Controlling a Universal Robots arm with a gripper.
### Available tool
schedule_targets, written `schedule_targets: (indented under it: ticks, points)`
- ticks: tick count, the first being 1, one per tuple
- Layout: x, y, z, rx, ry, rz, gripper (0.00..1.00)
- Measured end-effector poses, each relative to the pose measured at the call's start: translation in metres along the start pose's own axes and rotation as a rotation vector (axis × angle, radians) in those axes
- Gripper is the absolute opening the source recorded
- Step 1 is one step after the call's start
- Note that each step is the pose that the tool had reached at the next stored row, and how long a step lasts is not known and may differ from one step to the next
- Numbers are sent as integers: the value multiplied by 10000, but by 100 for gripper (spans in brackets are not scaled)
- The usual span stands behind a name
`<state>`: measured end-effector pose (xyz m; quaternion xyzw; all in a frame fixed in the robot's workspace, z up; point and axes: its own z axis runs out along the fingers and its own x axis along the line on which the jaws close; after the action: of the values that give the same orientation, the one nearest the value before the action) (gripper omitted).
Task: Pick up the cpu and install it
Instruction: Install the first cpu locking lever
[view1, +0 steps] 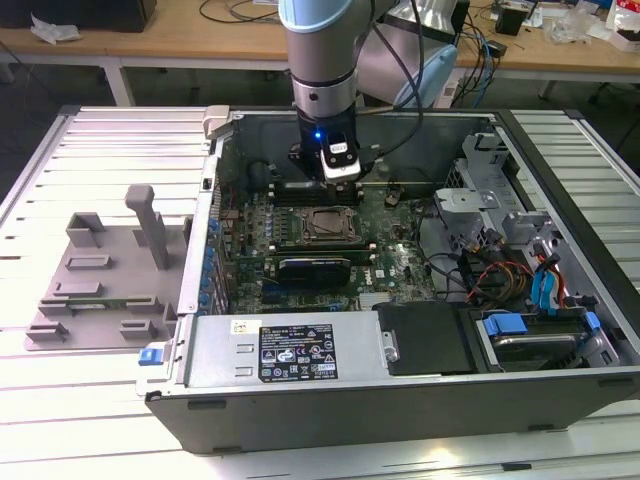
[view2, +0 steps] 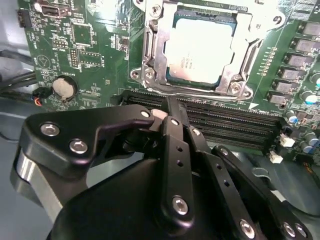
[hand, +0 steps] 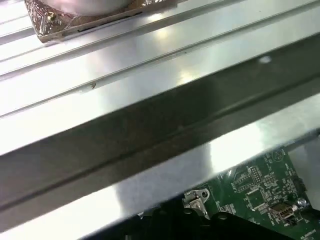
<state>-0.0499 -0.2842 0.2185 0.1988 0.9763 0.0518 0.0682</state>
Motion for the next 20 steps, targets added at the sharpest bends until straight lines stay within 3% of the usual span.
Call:
schedule_targets:
  ticks: [1,4,5,8,13,14,15,16,17,19,20]
  points:
    - [-2,-3,-3,11,-7,-2,11]
    - [-22,-51,-8,405,-167,-68,11]
    - [-31,-72,-9,450,-187,-76,11]
    - [-73,-194,-20,526,-218,-93,11]
    - [-77,-208,-22,570,-234,-108,11]
    - [-77,-208,-22,698,-271,-165,11]
    - [-77,-208,-21,976,-320,-381,11]
    - [-77,-208,-20,1121,-318,-716,11]
    - [-77,-208,-17,1106,-290,-1015,11]
    - [-75,-210,-6,1072,-165,-1838,11]
    - [-75,-211,-1,1100,-107,-2081,11]
